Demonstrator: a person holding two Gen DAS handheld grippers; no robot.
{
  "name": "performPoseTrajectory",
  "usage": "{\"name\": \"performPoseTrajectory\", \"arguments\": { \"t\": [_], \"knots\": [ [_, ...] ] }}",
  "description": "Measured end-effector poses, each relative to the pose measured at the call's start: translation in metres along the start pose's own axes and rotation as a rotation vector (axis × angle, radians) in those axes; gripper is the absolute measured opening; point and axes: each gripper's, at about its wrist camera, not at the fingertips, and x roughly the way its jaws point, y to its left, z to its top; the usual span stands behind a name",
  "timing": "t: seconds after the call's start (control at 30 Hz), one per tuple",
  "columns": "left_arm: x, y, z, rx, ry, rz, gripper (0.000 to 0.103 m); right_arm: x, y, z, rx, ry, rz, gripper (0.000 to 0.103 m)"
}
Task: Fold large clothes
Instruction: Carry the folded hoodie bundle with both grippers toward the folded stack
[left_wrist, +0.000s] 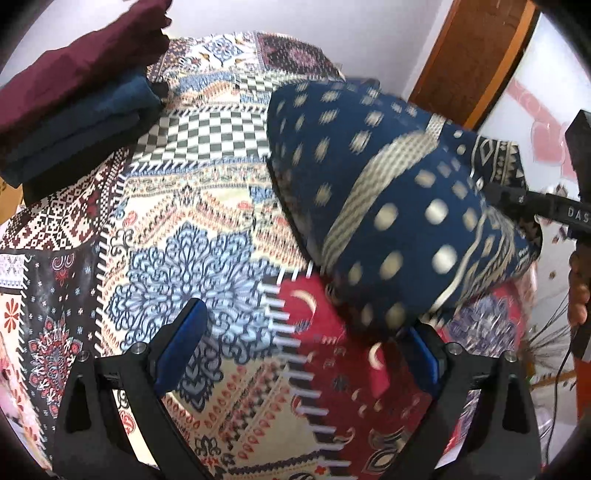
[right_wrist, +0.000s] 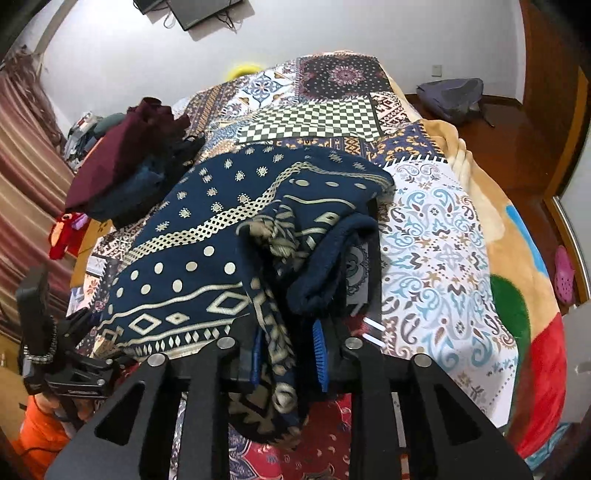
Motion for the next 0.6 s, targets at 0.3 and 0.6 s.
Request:
{"name": "performPoseTrajectory", "arguments": {
  "t": [0.3,0.6],
  "knots": [
    [-0.032,0.024,-0.011,-0.009,-0.022,0.112,0.098,-0.029,-0.004,0.002,-0.035,0.0,-0.097,0.058],
    [-0.072,0.047,0.032,-0.096,-0.165,0.113,0.098,-0.024,0.001,0.03,0.049,-0.008,0.025,0.075]
  ]
}}
